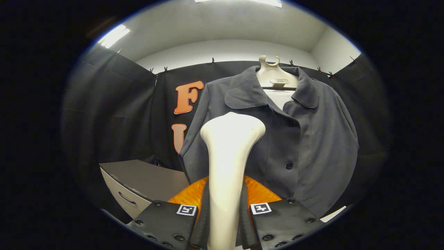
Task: Iron the clothes twice with a garment steamer, once on the left side and once on the right side.
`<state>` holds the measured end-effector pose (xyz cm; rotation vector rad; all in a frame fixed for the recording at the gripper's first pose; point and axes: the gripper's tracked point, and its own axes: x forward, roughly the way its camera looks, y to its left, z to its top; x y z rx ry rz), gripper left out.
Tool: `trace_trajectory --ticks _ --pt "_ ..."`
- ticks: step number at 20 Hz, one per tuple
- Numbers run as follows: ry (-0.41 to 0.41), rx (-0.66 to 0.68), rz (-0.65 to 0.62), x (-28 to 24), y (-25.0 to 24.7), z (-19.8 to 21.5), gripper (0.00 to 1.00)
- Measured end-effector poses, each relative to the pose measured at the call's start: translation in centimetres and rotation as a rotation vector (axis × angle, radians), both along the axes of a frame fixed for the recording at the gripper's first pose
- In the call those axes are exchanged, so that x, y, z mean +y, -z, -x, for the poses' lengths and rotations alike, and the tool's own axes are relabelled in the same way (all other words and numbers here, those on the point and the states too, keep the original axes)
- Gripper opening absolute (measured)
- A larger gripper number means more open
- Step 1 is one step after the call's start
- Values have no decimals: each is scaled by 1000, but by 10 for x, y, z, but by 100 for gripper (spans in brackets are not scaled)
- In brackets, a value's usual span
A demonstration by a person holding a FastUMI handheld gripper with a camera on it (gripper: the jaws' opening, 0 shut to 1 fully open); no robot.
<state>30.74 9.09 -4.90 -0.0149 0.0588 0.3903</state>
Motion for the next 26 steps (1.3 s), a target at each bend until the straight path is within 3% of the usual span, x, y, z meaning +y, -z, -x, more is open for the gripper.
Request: trace_trajectory --ticks 5,26 --pt "9 45 -13 -2 20 -5 43" --pt "36 130 1 -31 113 40 43"
